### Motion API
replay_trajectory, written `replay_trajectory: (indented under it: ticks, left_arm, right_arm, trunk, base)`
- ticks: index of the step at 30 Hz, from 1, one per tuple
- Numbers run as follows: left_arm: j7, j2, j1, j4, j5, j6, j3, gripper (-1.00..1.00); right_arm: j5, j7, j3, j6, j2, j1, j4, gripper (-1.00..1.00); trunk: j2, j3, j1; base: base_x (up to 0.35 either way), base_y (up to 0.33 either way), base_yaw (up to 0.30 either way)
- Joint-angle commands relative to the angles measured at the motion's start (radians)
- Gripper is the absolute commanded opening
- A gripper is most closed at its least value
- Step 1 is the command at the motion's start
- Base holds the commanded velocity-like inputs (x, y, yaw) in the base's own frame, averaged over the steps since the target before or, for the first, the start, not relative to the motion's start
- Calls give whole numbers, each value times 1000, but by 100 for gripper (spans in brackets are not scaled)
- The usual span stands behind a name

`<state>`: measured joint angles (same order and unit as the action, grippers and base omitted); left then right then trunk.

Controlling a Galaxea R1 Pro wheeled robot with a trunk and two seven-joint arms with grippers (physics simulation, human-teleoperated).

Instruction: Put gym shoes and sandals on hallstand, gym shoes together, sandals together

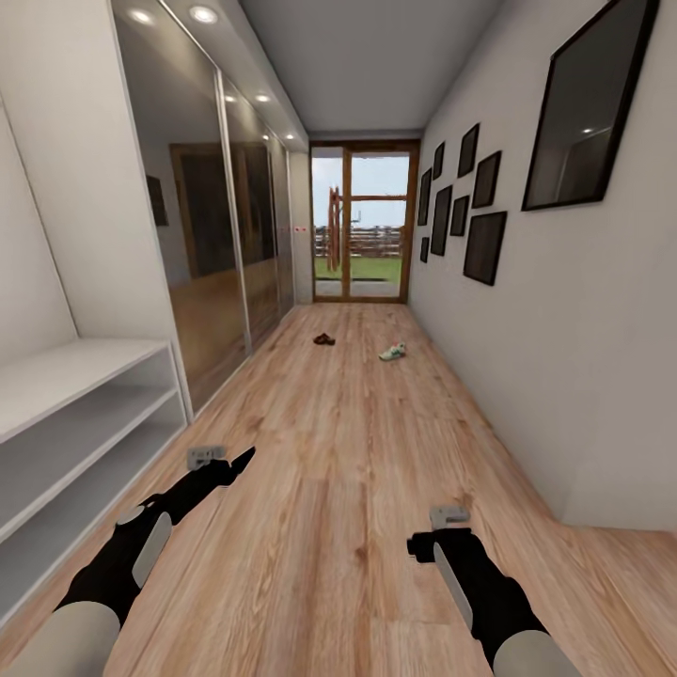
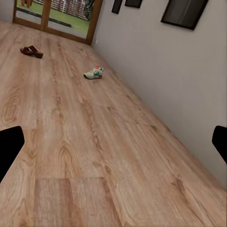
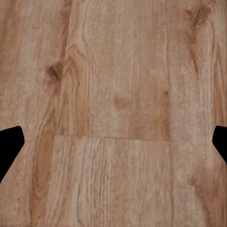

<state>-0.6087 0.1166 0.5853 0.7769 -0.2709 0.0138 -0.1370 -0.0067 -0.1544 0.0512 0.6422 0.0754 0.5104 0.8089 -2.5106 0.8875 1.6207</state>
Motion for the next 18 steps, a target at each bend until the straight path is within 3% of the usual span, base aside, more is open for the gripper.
replay_trajectory:
  ticks: [1,18]
  left_arm:
    - [-5,0,1,-1,-5,2,-1,100]
    - [-5,0,1,-1,-6,2,-1,100]
  right_arm:
    - [-1,-5,3,5,0,0,1,100]
    - [-1,-5,3,5,0,0,1,100]
  trunk:
    - [0,1,0]
    - [0,1,0]
  base:
    - [349,-81,0]
    - [349,-79,0]
